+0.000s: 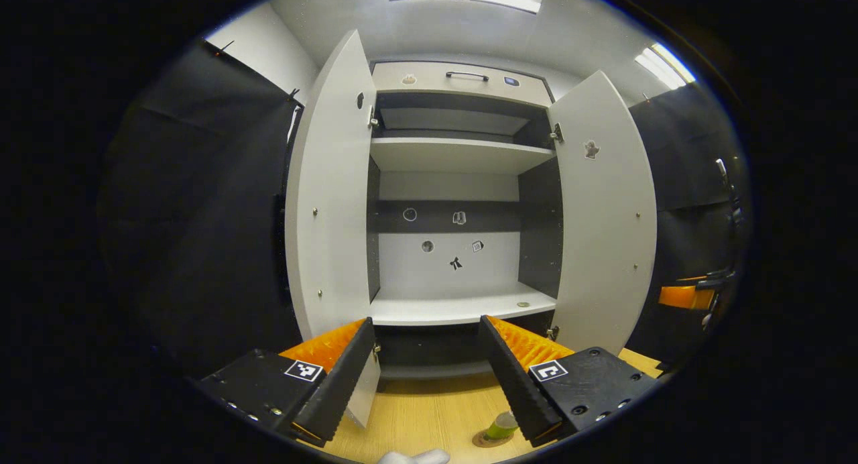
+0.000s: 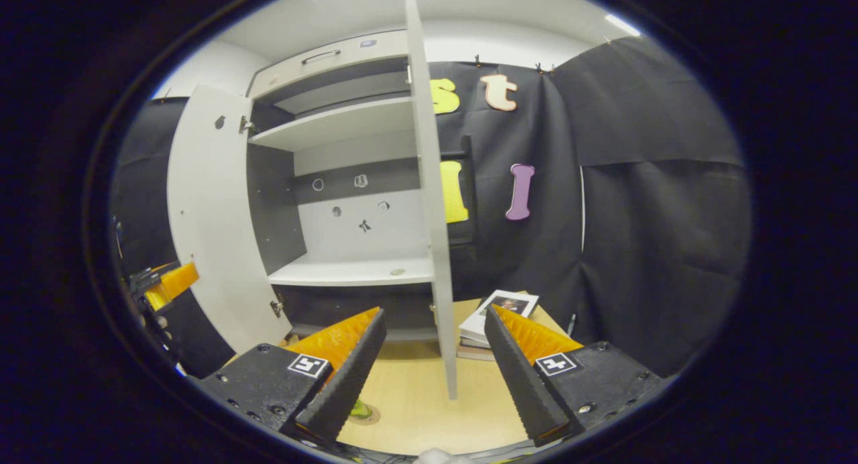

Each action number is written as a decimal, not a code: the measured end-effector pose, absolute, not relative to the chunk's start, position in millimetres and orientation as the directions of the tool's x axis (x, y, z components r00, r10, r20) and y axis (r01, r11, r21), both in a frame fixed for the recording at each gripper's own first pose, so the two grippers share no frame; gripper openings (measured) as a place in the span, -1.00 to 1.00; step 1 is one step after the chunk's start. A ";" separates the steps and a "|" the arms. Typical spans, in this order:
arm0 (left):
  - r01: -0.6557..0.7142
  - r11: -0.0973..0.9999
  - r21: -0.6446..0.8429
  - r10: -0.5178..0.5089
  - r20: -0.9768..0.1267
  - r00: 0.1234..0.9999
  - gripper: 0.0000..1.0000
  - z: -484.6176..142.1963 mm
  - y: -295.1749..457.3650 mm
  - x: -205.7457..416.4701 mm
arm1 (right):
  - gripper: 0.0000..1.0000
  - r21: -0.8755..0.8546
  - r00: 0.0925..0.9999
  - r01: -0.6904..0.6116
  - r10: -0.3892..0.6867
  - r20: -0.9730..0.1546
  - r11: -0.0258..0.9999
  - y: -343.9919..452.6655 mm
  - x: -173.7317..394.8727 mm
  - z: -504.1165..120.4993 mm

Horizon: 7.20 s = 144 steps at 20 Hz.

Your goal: Grasp the bottle in the cabinet with the left hand and place it on the coaster, then close the right door with the right hand and the left door with the left hand.

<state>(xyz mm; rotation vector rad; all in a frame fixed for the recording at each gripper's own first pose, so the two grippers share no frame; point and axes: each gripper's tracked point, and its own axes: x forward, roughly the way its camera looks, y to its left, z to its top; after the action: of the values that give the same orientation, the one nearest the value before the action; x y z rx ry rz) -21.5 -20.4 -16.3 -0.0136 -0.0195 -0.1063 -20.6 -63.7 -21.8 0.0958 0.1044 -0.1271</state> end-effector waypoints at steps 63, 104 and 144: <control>-0.076 0.997 -0.020 0.076 -0.043 0.996 0.93 -18.4 -14.9 -57.9 | 0.89 0.010 0.952 -0.297 0.297 -0.073 0.955 -2.7 9.5 10.9; -0.232 0.972 0.018 0.231 0.067 0.971 0.84 21.7 202.9 60.1 | 0.94 0.020 0.977 -0.078 0.081 -0.198 0.997 -2.3 -37.1 -37.5; 0.119 0.993 -0.016 -0.119 -0.013 0.993 0.90 14.3 -6.7 52.7 | 0.94 0.071 0.994 0.016 -0.008 -0.109 0.997 -25.1 -20.5 -18.4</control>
<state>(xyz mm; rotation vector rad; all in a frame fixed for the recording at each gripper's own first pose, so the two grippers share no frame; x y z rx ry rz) 52.7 -6.7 14.3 -0.0152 0.0144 -0.1194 -20.5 -25.1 -18.4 0.0715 0.1093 -0.0117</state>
